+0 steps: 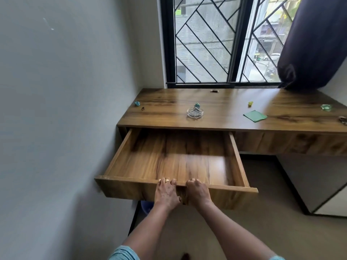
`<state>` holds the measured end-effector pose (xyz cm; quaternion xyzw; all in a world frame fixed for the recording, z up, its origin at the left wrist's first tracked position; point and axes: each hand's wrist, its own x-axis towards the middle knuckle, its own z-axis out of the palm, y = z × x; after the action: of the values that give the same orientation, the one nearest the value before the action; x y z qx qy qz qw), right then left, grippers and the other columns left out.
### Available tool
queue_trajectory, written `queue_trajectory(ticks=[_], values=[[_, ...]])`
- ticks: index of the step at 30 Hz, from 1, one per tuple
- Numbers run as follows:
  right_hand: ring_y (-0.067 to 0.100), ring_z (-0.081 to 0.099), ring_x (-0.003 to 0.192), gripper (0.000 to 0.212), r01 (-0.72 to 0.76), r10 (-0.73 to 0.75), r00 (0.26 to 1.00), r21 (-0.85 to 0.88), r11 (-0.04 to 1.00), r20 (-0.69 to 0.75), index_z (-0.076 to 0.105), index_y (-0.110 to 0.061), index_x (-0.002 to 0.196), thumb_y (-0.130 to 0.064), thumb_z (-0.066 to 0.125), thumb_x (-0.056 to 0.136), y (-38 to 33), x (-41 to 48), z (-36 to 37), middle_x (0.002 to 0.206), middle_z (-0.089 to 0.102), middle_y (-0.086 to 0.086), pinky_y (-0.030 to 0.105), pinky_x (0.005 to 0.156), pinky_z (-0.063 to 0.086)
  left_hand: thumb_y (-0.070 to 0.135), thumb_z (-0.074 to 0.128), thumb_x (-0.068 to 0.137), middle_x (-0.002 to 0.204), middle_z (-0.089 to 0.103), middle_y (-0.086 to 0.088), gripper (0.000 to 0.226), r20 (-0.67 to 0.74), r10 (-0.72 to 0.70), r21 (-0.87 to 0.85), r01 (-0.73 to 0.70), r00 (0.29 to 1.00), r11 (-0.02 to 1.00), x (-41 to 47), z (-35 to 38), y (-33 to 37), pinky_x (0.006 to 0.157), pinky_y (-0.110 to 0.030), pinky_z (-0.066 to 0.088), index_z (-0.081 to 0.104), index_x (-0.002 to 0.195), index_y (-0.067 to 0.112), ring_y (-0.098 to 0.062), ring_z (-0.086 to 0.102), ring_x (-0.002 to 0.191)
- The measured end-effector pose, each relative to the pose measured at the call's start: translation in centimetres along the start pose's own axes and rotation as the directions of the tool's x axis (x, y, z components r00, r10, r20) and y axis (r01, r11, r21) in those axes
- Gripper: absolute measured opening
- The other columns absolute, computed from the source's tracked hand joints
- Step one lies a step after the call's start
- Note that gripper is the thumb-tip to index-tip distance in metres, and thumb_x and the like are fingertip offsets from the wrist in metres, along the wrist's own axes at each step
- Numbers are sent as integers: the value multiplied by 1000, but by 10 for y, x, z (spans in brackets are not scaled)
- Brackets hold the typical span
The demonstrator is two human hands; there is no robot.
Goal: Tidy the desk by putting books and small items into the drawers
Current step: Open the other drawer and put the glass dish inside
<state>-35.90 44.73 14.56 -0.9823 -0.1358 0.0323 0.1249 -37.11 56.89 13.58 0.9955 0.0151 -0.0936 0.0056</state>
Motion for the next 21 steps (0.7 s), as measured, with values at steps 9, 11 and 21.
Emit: queue_trajectory(ticks=[9,11,21], values=[[21,67,92,26,3,-3,1000,83,997,-1,66,-12,102,-28,46,96,-6,-41,3,101,68,7,29,80,54,57,44,90,144,34,-11,75,-2,-32,-41,31,1000,999,-40,3,1,118,-38,23,24,148,14,-28,27,137],[20,67,89,27,-13,10,1000,118,993,30,66,-13,100,-27,44,96,-7,-45,4,98,69,6,29,77,55,55,43,91,140,38,-9,68,-36,-29,-81,26,999,996,-49,5,0,115,-37,28,31,145,15,-26,33,134],[16,55,71,28,131,-130,970,11,991,207,65,-13,102,-33,47,95,2,-44,-13,84,54,1,25,62,43,51,37,95,117,59,-9,46,6,25,-35,-25,1000,999,-54,-10,-2,96,-35,42,52,120,15,-24,54,110]])
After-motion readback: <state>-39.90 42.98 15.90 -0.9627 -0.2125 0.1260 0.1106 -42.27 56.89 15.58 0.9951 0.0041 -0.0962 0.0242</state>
